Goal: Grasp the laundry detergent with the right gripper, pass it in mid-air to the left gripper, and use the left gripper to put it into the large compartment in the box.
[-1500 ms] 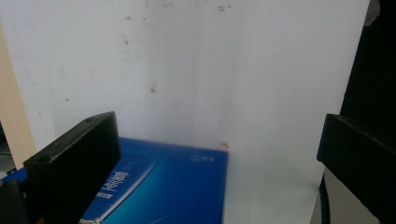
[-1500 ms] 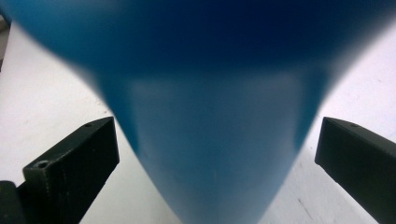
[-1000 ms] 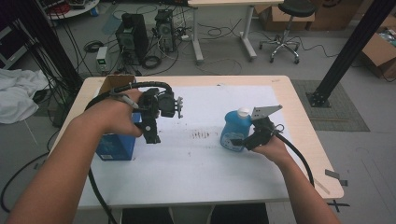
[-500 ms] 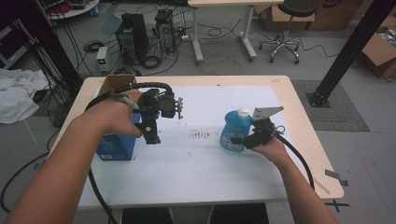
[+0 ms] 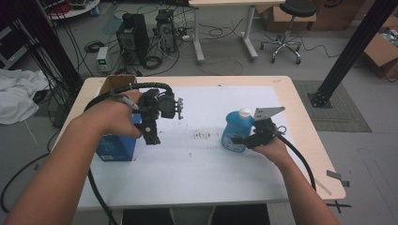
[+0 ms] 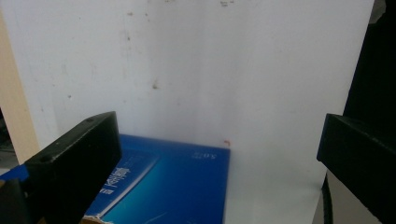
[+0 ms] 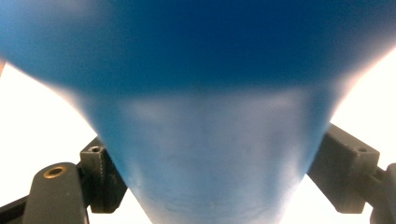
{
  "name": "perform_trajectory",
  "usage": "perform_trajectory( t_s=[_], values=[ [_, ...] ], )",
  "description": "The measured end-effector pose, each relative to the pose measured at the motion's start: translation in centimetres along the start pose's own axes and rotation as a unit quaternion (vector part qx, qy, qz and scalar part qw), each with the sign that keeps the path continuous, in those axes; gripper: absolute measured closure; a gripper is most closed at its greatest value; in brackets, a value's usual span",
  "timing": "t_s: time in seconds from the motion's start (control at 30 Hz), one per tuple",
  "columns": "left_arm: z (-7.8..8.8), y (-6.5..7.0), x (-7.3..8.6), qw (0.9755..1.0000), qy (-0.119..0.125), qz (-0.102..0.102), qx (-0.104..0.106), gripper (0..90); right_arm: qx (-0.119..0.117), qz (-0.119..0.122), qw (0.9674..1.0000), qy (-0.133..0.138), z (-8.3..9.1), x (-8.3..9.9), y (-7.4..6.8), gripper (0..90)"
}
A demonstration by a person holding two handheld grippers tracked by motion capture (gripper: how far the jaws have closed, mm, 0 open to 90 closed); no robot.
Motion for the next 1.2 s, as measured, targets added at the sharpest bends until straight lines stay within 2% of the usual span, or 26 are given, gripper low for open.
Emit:
perform_trajectory(
  t_s=[0.9,1.2],
  values=[
    [-0.35,-0.04,-0.47,1.0000,-0.003,-0.002,0.002,0.3,-0.005,0.003,1.0000,0.006,-0.14,0.07,-0.09,30.9],
    [-0.33,-0.09,-0.53,1.0000,-0.004,-0.003,0.000,0.3,0.005,0.018,0.9998,0.005,-0.32,0.22,-0.25,41.9]
  ],
)
Point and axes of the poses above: each handheld gripper's, and its own axes: z roughly backward along the jaws, x roughly out of its underside, y roughly to its right, the point moved 10 cm from there along -z, roughly forward along the jaws, and after that the axes turned 6 degrees about z, right-handed, at the moved point
